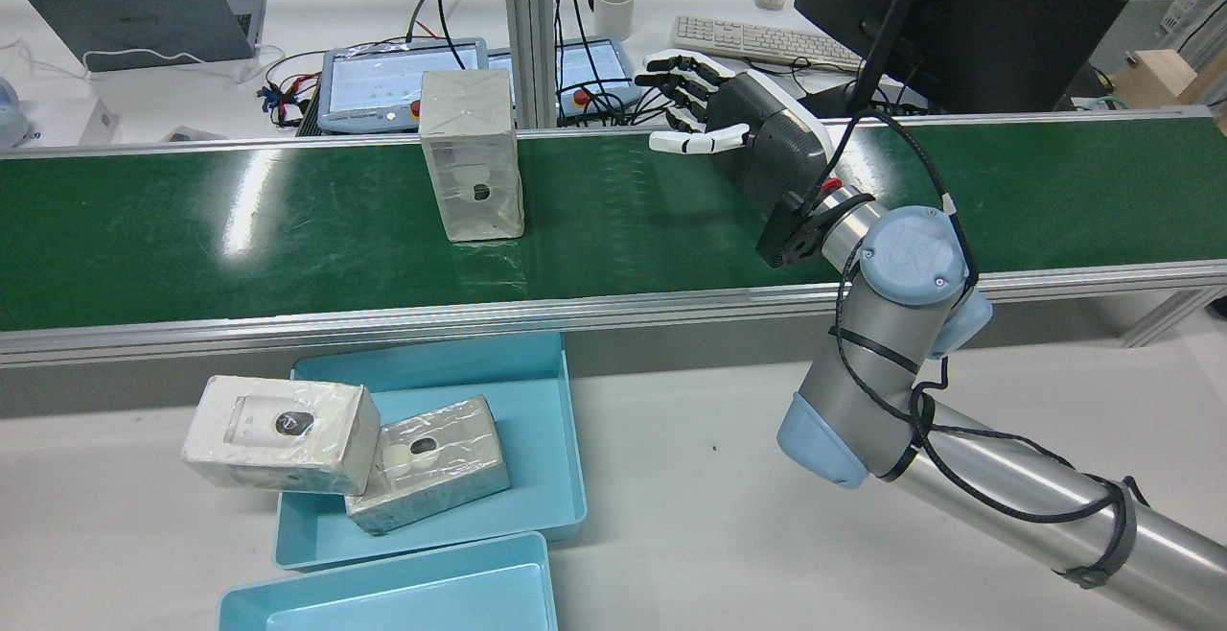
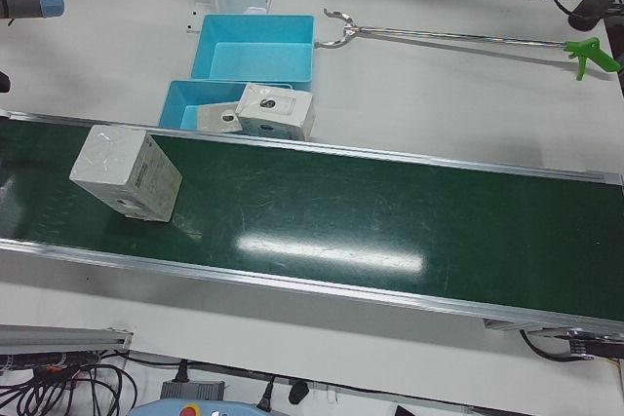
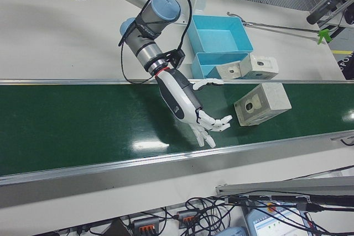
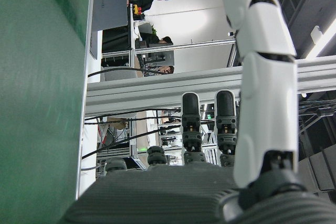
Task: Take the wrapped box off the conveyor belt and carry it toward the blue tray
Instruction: 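Hold the open right hand in the box's path as it approaches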
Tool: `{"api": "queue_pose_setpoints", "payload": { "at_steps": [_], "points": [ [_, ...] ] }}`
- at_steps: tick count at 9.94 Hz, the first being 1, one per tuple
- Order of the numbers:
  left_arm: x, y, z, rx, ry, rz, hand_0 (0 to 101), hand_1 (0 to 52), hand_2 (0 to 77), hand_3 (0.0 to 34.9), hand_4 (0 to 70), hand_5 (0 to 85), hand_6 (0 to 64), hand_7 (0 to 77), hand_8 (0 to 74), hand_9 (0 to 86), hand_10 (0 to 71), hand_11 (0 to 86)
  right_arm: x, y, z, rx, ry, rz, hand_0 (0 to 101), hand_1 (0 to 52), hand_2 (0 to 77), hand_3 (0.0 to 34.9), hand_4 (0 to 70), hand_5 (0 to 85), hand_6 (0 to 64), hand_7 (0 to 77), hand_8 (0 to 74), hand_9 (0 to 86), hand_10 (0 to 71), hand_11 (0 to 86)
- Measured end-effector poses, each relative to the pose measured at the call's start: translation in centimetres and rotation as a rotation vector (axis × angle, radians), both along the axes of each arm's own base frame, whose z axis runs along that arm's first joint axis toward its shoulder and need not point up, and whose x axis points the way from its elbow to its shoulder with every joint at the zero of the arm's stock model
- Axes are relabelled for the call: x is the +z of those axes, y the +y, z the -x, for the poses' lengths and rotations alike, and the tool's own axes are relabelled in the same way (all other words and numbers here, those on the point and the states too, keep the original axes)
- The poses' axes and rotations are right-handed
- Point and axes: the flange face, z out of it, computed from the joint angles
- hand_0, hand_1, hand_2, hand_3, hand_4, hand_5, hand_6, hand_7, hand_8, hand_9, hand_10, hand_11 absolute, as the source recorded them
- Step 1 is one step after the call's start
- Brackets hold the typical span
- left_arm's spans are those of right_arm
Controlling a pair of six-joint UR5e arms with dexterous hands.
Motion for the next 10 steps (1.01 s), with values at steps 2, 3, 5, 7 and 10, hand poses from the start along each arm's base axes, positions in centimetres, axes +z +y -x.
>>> {"api": "queue_pose_setpoints", "payload": {
  "at_steps": [2,3,5,7,10],
  "points": [
    [0.0,0.0,0.0,0.000,0.000,0.000,0,0.0,0.5,0.0,0.0,1.1,0.0,0.0,0.0,0.0,0.5,0.0,0.5,-0.3,0.4,0.000,0.009,0.011,48,15.8,21.8,15.6,15.8,33.8,7.6,27.8,1.1,7.6,0.0,1.1],
    [0.0,0.0,0.0,0.000,0.000,0.000,0,0.0,0.5,0.0,0.0,1.1,0.0,0.0,0.0,0.0,0.5,0.0,0.7,-0.3,0.5,0.000,0.012,0.013,48,15.8,21.8,15.6,15.8,33.8,7.6,27.8,1.1,7.6,0.0,1.1],
    [0.0,0.0,0.0,0.000,0.000,0.000,0,0.0,0.5,0.0,0.0,1.1,0.0,0.0,0.0,0.0,0.5,0.0,0.6,-0.3,0.9,-0.003,0.012,0.013,48,15.8,21.8,17.4,15.8,33.8,7.6,27.8,1.1,7.6,0.0,1.1],
    [0.0,0.0,0.0,0.000,0.000,0.000,0,0.0,1.1,0.0,0.0,1.1,0.0,0.0,0.0,0.0,0.5,0.0,0.7,-0.1,1.2,-0.008,0.013,0.014,48,15.8,21.8,17.1,15.8,33.8,7.6,27.8,1.1,6.5,0.0,1.1],
    [0.0,0.0,0.0,0.000,0.000,0.000,0,0.0,0.5,0.0,0.0,1.1,0.0,0.5,0.0,0.0,0.5,0.0,0.9,0.3,1.8,-0.020,0.016,0.017,48,15.8,21.3,16.9,14.2,33.8,7.6,26.7,1.1,6.5,0.0,1.1]
  ]
}}
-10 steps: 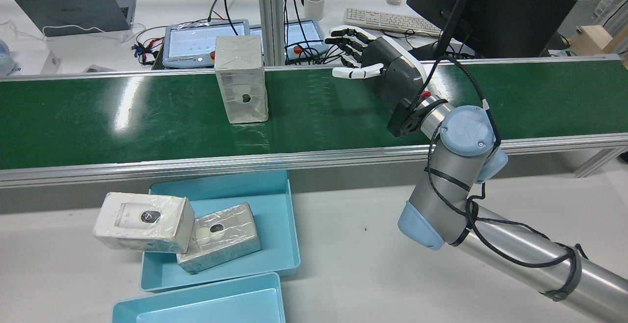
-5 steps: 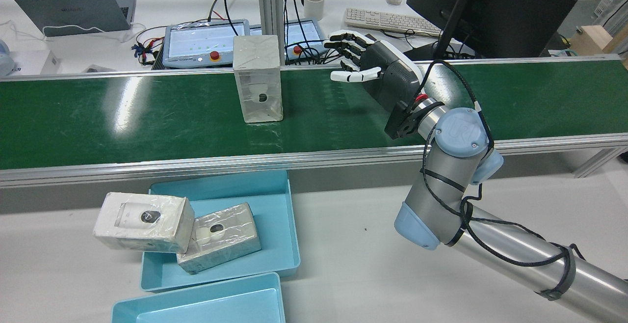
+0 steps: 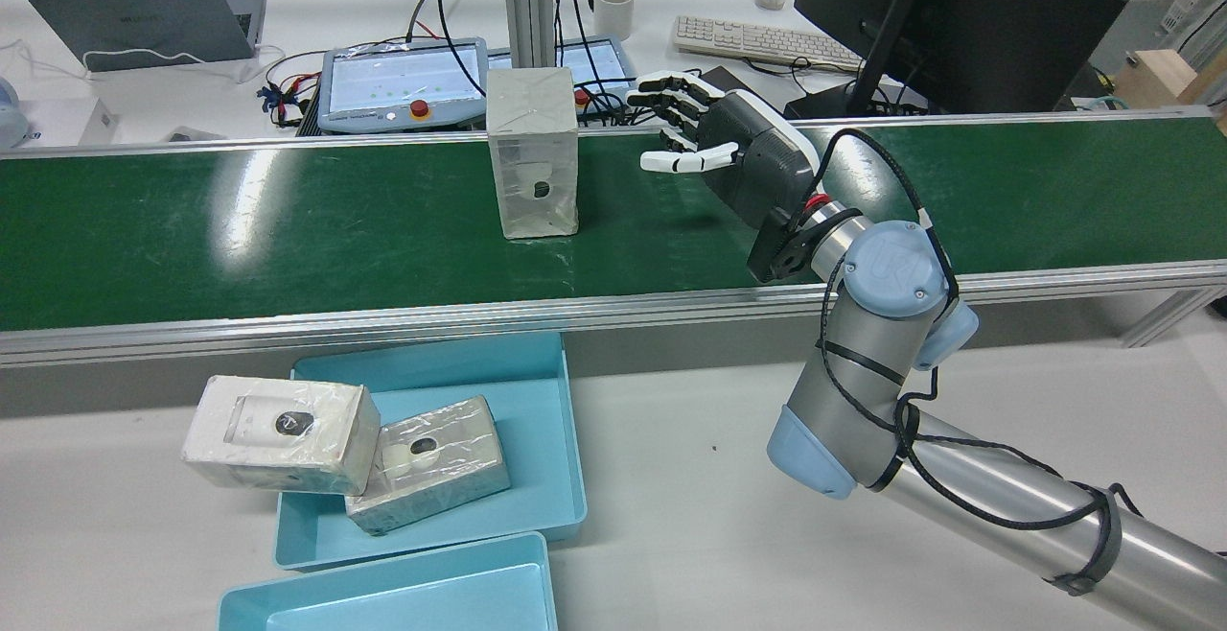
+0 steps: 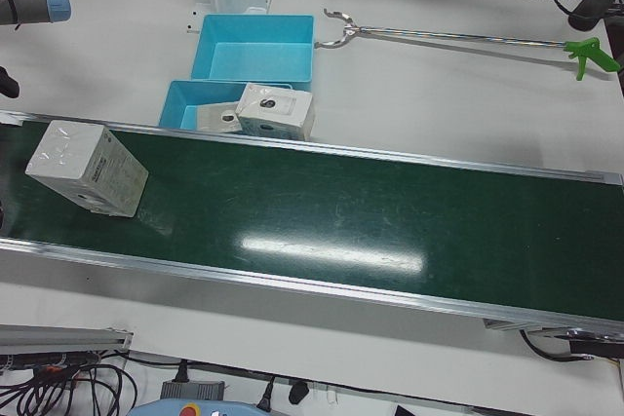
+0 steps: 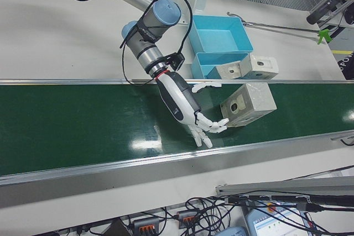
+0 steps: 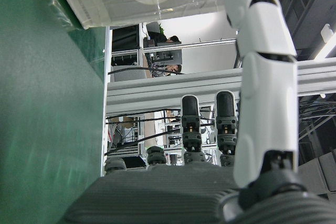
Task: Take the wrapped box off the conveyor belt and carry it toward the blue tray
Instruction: 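Hold the open right hand in the box's path as it approaches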
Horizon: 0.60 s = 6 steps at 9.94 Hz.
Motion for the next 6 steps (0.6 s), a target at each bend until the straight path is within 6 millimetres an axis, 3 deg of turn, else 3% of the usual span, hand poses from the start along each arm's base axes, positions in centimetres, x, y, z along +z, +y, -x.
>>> {"api": "queue_pose_setpoints", "payload": {
  "at_steps": [6],
  "points": [
    [0.00,0.00,0.00,0.000,0.000,0.000,0,0.0,0.5,0.0,0.0,1.1,0.0,0.5,0.0,0.0,0.5,0.0,0.06,0.20,0.30,-0.006,0.005,0.001,48,15.8,18.5,18.0,13.1,32.2,7.1,24.5,0.0,6.5,0.0,1.1]
  ]
}}
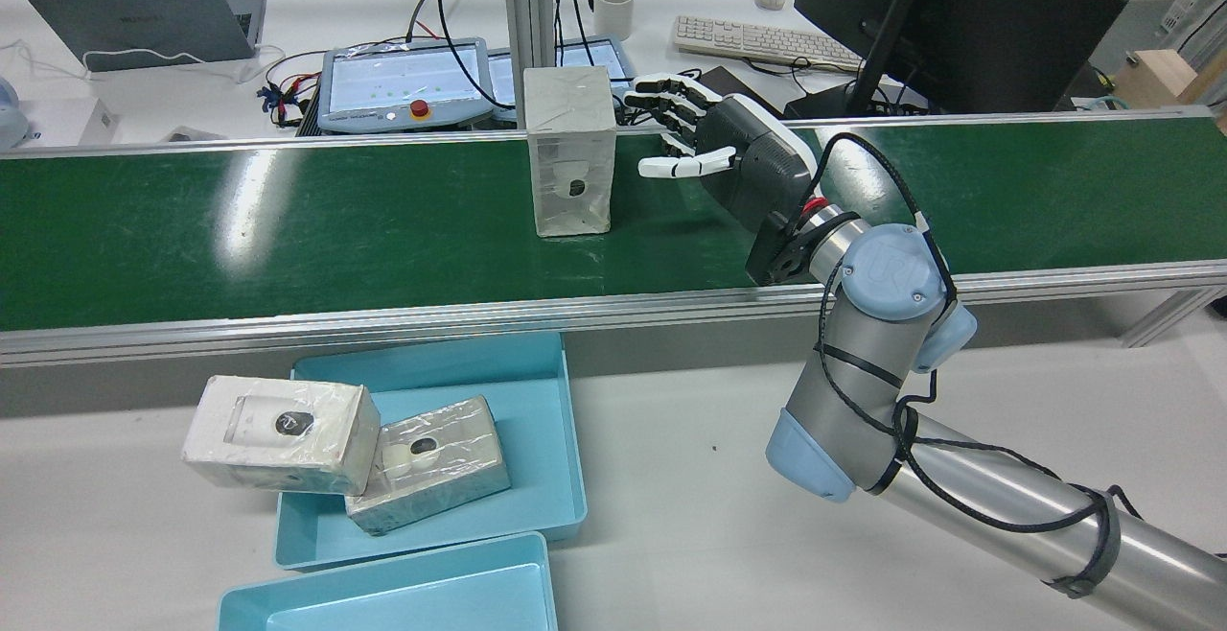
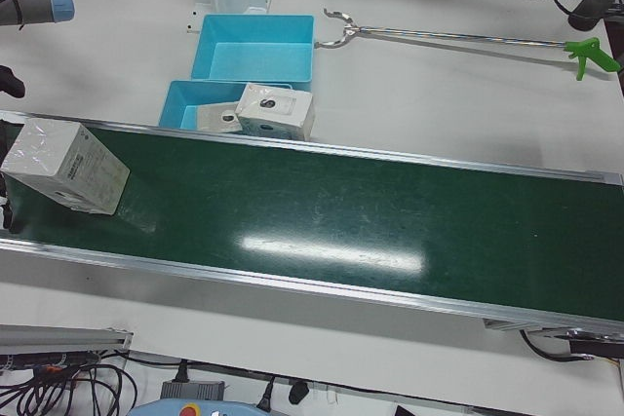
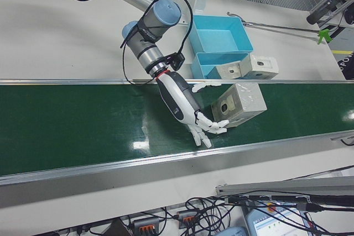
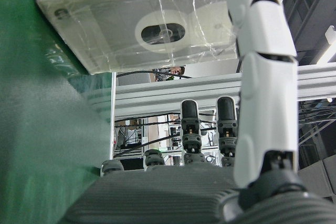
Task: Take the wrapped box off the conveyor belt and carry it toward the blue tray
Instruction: 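Hold the open right hand in the box's path as it approaches, then close the right hand fingers around the wrapped white box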
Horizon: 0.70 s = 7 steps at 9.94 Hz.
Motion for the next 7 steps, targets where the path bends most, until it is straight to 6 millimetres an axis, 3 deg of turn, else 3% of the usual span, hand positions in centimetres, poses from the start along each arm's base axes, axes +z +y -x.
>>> {"api": "queue_pose_setpoints", "payload": {
  "at_steps": [1,2,3,7],
  "points": [
    [0.00,0.00,0.00,0.000,0.000,0.000,0,0.0,0.5,0.0,0.0,1.1,0.0,0.5,0.0,0.0,0.5,0.0,0.01,0.00,0.00,0.000,0.001,0.000,48,15.8,18.5,18.0,13.1,32.2,7.1,24.5,0.0,6.5,0.0,1.1],
    [0.00,0.00,0.00,0.000,0.000,0.000,0,0.0,0.5,0.0,0.0,1.1,0.0,0.5,0.0,0.0,0.0,0.0,0.00,0.00,0.00,0.000,0.001,0.000,48,15.8,19.1,19.1,8.7,31.6,3.8,23.5,0.0,5.4,0.0,0.0],
    [0.00,0.00,0.00,0.000,0.000,0.000,0,0.0,0.5,0.0,0.0,1.1,0.5,0.0,0.0,0.0,0.0,0.0,-0.04,-0.01,0.00,0.001,0.001,-0.001,49,16.9,19.6,21.0,10.4,32.2,4.9,24.5,0.0,4.9,0.0,0.0],
    [0.00,0.00,0.00,0.000,0.000,0.000,0,0.0,0.5,0.0,0.0,1.1,0.0,0.0,0.0,0.0,0.5,0.0,-0.07,-0.07,0.02,0.004,0.005,-0.002,49,16.9,20.2,22.0,10.9,32.2,4.9,24.5,0.0,4.9,0.0,0.0]
  ]
}}
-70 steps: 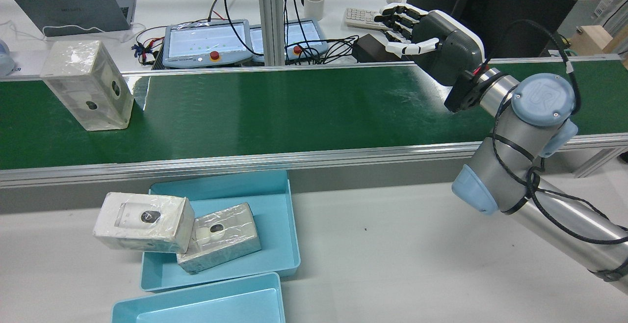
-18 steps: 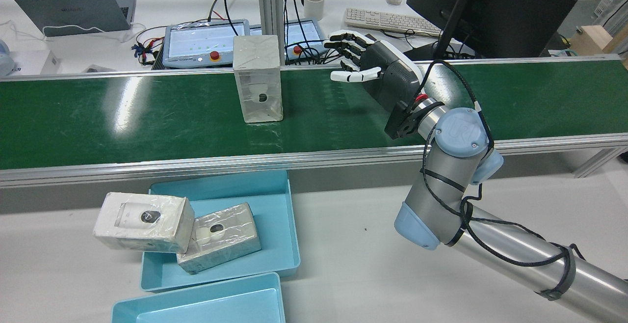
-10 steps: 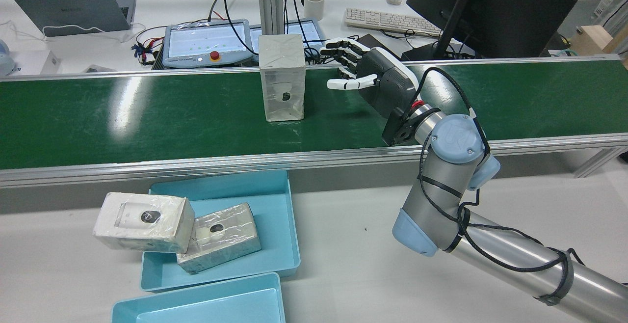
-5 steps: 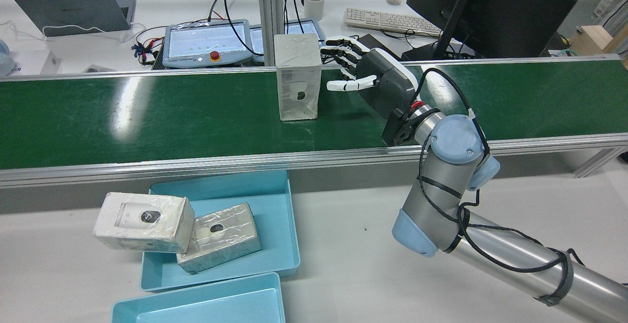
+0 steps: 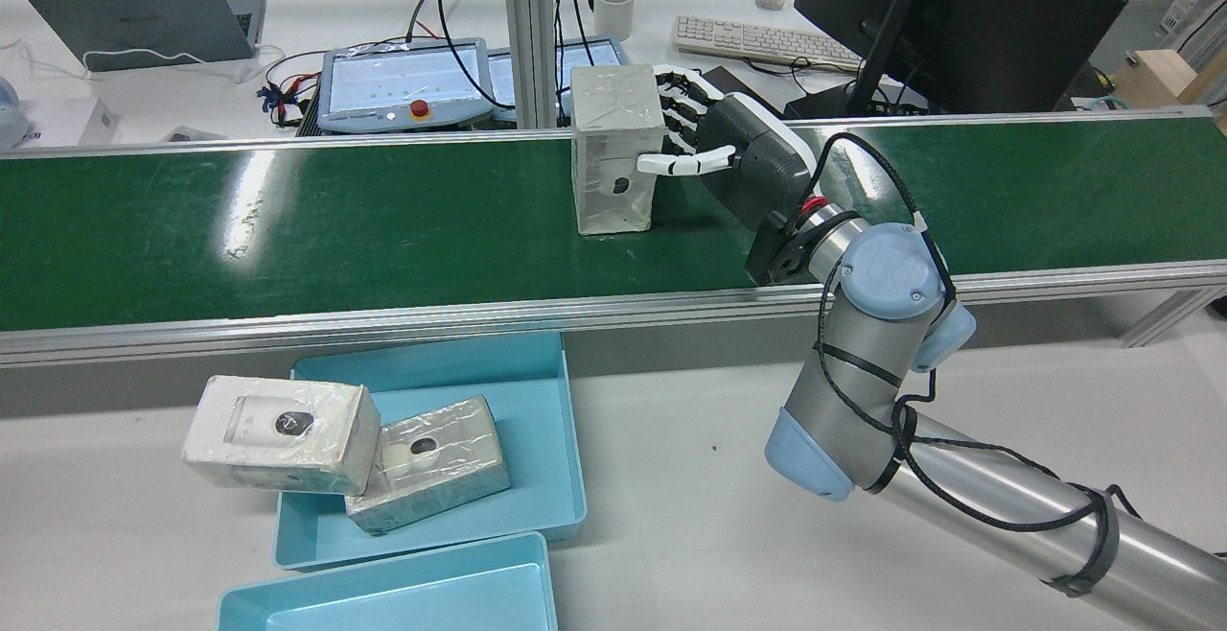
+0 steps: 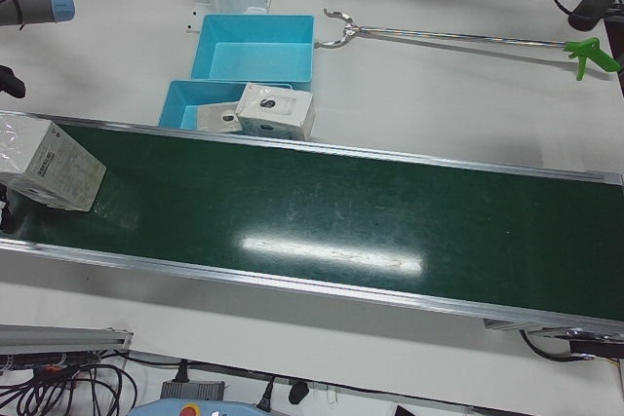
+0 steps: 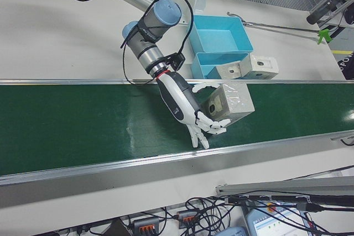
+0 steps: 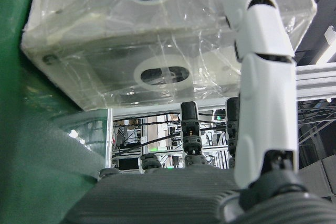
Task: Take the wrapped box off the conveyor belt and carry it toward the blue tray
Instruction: 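Close the right hand fingers around the wrapped white box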
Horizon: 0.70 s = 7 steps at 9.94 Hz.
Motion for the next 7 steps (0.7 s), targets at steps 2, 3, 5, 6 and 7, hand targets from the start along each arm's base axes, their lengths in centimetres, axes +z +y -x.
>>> {"api": "queue_pose_setpoints", "payload": {
  "at_steps": [2,3,5,6,7],
  "points": [
    [0.0,0.0,0.0,0.000,0.000,0.000,0,0.0,1.1,0.0,0.0,1.1,0.0,0.0,0.0,0.0,0.0,0.0,-0.1,-0.1,0.1,0.003,0.006,-0.002,49,16.9,22.4,21.6,12.0,33.3,5.5,25.6,0.0,4.9,0.0,0.0],
    [0.0,0.0,0.0,0.000,0.000,0.000,0,0.0,0.5,0.0,0.0,1.1,0.0,0.0,0.0,0.0,0.5,0.0,-0.4,-0.3,0.3,0.004,0.005,-0.005,49,16.9,22.4,22.5,12.0,33.3,5.5,25.6,0.0,6.0,0.0,0.0],
    [0.0,0.0,0.0,0.000,0.000,0.000,0,0.0,0.5,0.0,0.0,1.1,0.0,0.0,0.0,0.0,0.5,0.0,-1.1,-0.5,0.6,0.004,0.001,-0.010,49,17.5,23.5,24.4,13.1,33.8,6.5,26.7,0.0,6.5,0.0,0.0],
    [0.0,0.0,0.0,0.000,0.000,0.000,0,0.0,0.5,0.0,0.0,1.1,0.0,0.0,0.0,0.0,0.0,0.0,-1.3,-0.6,0.7,0.004,-0.001,-0.012,49,17.5,23.5,24.4,13.1,33.8,6.5,26.7,0.0,6.5,0.0,0.0],
    [0.0,0.0,0.0,0.000,0.000,0.000,0,0.0,0.5,0.0,0.0,1.1,0.0,0.0,0.0,0.0,0.0,0.0,-1.5,-0.6,0.7,0.005,-0.004,-0.013,48,18.0,23.5,24.5,13.6,33.8,6.0,26.7,0.5,6.5,0.0,0.0]
  ]
}}
